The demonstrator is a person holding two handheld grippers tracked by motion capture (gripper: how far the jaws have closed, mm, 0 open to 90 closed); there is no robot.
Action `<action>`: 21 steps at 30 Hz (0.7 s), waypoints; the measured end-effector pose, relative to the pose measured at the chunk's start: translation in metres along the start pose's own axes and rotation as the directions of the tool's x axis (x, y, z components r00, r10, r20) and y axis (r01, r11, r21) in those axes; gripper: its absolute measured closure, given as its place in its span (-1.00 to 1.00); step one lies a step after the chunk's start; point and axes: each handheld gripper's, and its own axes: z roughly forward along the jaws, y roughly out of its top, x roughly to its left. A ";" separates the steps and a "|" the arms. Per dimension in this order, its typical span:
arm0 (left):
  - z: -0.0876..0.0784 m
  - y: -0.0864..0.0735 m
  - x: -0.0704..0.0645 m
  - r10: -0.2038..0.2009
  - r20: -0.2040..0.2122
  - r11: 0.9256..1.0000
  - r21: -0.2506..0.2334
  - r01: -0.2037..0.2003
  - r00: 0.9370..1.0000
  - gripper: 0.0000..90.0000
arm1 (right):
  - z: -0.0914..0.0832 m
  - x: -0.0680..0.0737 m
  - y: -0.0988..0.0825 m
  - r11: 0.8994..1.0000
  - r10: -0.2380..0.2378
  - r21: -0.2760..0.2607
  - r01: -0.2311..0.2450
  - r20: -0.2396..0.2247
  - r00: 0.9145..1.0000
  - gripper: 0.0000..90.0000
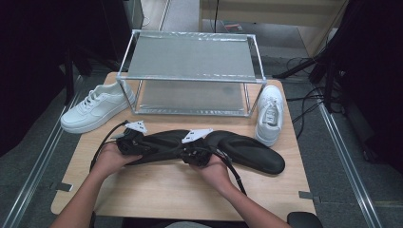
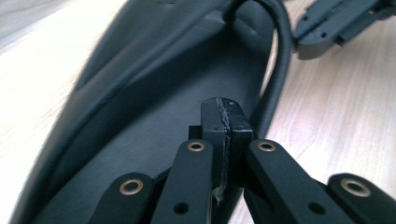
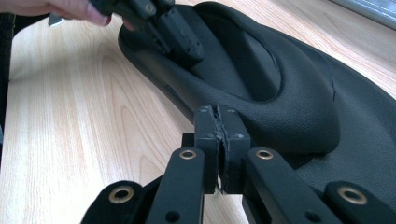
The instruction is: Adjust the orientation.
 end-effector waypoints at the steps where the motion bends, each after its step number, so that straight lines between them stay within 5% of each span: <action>1: 0.000 0.000 -0.001 -0.001 -0.004 1.000 0.000 0.001 1.000 1.00 | 0.000 0.000 0.000 1.000 -0.003 0.001 0.003 0.001 1.000 0.98; 13: 0.000 -0.003 -0.007 -0.042 -0.036 0.999 -0.017 0.042 0.998 1.00 | 0.001 -0.002 0.002 1.000 -0.022 0.017 0.022 -0.002 1.000 1.00; 21: 0.003 -0.001 -0.019 -0.018 0.003 1.000 -0.012 0.018 1.000 1.00 | -0.003 -0.004 0.002 1.000 -0.015 0.024 0.014 0.009 1.000 1.00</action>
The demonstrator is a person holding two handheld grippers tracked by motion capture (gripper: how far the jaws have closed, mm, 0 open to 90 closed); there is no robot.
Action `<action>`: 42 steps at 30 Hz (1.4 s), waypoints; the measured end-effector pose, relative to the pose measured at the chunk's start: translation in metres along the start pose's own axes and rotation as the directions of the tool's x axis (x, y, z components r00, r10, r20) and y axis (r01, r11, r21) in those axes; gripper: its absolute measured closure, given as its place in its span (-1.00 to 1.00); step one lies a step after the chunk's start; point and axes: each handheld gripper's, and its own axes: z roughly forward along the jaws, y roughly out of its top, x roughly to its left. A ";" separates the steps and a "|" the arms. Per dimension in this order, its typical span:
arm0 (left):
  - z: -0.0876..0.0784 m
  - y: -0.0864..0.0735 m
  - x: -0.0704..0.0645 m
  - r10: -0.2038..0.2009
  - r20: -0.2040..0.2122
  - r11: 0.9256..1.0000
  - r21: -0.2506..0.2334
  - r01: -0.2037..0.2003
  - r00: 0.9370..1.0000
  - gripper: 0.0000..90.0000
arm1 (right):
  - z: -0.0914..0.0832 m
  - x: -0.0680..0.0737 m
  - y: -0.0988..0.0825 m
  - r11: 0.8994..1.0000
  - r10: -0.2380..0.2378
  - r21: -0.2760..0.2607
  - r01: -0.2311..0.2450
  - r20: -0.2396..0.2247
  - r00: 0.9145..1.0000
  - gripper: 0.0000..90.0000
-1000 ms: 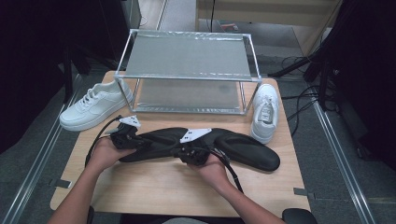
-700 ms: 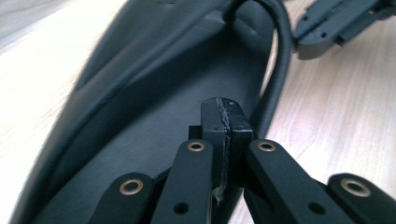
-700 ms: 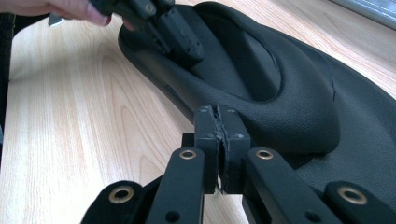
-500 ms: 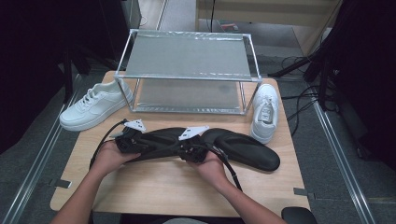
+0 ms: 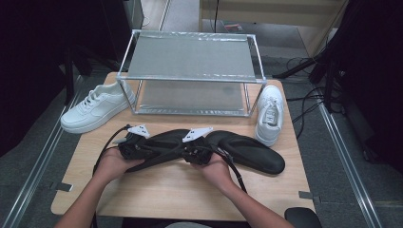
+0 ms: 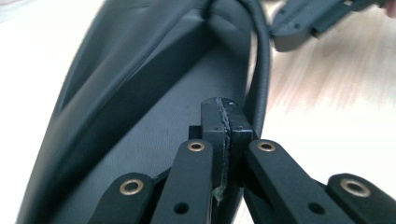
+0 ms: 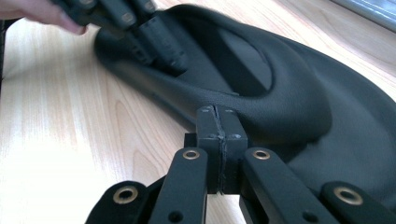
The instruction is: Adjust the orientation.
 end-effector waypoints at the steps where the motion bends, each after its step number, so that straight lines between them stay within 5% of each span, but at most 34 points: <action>1: 0.001 0.001 -0.003 0.012 -0.004 1.000 -0.001 -0.012 1.000 1.00 | -0.001 -0.001 0.000 1.000 0.003 -0.001 -0.003 0.004 1.000 1.00; 8: 0.008 0.005 -0.016 0.030 0.001 1.000 0.004 -0.030 1.000 1.00 | -0.005 -0.007 -0.001 1.000 0.019 -0.003 -0.019 0.015 1.000 1.00; 20: 0.013 0.007 -0.025 -0.012 0.007 1.000 -0.006 0.012 1.000 1.00 | -0.008 -0.010 -0.002 1.000 0.023 0.000 -0.023 0.015 1.000 1.00; 33: 0.020 0.010 -0.041 0.012 0.006 1.000 -0.004 -0.012 1.000 1.00 | -0.013 -0.010 -0.006 1.000 0.014 0.011 -0.015 0.023 1.000 1.00; 42: 0.030 0.015 -0.047 -0.015 -0.010 0.999 -0.029 0.015 1.000 1.00 | -0.014 -0.014 -0.007 1.000 0.023 0.000 -0.023 0.046 0.999 1.00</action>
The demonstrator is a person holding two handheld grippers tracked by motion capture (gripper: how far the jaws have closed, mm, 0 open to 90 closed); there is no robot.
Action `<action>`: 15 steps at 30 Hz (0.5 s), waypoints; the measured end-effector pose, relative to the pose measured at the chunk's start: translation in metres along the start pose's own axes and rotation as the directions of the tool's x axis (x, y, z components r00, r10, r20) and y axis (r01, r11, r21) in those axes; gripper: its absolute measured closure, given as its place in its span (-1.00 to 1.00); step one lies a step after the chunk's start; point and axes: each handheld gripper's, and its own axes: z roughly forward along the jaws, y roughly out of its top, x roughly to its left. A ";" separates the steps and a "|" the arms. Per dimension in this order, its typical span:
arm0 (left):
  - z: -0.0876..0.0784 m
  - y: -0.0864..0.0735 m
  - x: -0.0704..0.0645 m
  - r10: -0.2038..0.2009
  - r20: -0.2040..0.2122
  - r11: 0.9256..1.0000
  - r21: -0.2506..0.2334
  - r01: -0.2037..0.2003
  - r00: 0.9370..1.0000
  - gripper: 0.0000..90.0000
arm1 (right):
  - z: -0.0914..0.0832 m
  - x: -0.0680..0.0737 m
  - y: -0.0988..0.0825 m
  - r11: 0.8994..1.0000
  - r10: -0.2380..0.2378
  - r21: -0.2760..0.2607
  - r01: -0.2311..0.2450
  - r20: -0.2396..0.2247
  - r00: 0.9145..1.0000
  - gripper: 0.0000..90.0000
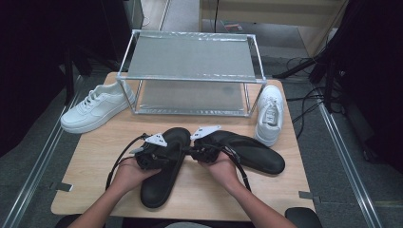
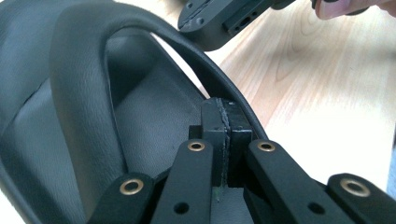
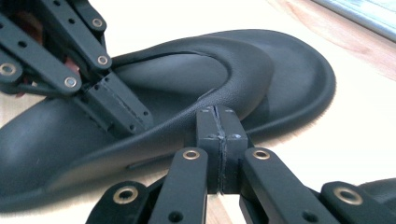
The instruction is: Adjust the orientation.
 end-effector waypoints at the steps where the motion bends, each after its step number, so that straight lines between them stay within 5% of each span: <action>1: 0.001 0.001 0.000 -0.001 -0.004 1.000 -0.005 0.001 1.000 1.00 | 0.000 -0.001 0.000 1.000 0.008 -0.002 -0.008 0.002 1.000 1.00; 9: 0.004 0.004 0.004 -0.038 -0.002 0.999 -0.022 0.038 0.999 0.99 | 0.001 -0.008 0.002 1.000 0.020 -0.018 -0.020 0.017 1.000 1.00; 15: -0.015 0.004 0.007 -0.065 0.025 0.995 -0.079 0.066 0.998 0.67 | -0.010 -0.010 0.003 1.000 0.014 -0.020 -0.013 0.025 1.000 0.89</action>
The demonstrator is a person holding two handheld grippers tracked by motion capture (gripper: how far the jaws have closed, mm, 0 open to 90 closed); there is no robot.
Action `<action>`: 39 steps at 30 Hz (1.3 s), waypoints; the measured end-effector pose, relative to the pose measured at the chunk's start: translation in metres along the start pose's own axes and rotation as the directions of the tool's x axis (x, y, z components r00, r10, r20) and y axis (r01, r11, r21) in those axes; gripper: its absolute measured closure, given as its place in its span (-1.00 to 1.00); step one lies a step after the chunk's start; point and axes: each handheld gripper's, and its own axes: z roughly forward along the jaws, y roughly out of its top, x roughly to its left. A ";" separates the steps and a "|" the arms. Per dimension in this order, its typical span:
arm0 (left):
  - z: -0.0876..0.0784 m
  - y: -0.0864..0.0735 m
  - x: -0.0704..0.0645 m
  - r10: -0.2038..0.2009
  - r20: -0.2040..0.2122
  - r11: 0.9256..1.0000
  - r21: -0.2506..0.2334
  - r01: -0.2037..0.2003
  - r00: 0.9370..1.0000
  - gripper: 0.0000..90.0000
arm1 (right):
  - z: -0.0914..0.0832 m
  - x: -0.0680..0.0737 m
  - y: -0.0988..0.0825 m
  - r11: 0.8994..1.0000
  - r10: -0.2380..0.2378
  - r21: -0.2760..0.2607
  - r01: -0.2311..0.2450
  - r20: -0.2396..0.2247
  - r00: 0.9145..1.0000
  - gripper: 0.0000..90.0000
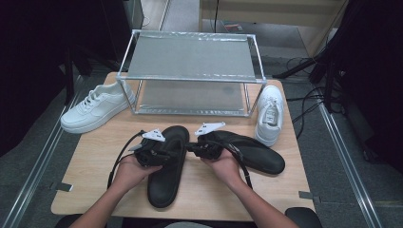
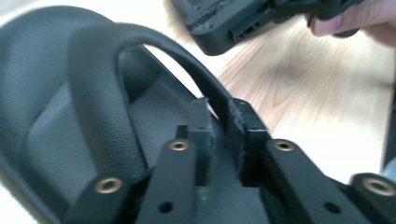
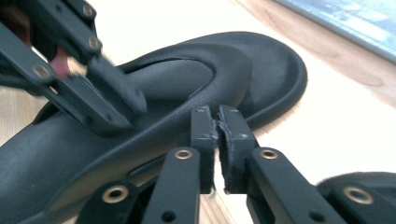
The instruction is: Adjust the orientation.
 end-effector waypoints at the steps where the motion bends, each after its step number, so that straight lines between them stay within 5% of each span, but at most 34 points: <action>1: 0.000 0.000 0.000 0.000 0.000 1.000 0.000 0.000 1.000 0.60 | -0.003 0.000 0.000 1.000 0.002 -0.007 -0.002 -0.004 1.000 0.83; 12: -0.036 -0.001 0.008 -0.012 -0.081 0.999 -0.050 0.008 0.997 0.02 | -0.049 -0.008 -0.014 0.996 -0.039 -0.083 0.035 -0.043 0.998 0.42; 24: -0.044 -0.007 0.023 -0.032 -0.092 0.998 -0.058 0.027 0.995 -0.11 | -0.093 -0.030 -0.048 0.996 0.020 -0.081 -0.019 0.015 1.000 0.36; 39: -0.046 -0.005 0.033 -0.013 -0.099 0.998 -0.057 0.007 0.995 -0.17 | -0.121 -0.043 -0.070 0.994 0.057 -0.097 -0.049 0.082 0.995 0.28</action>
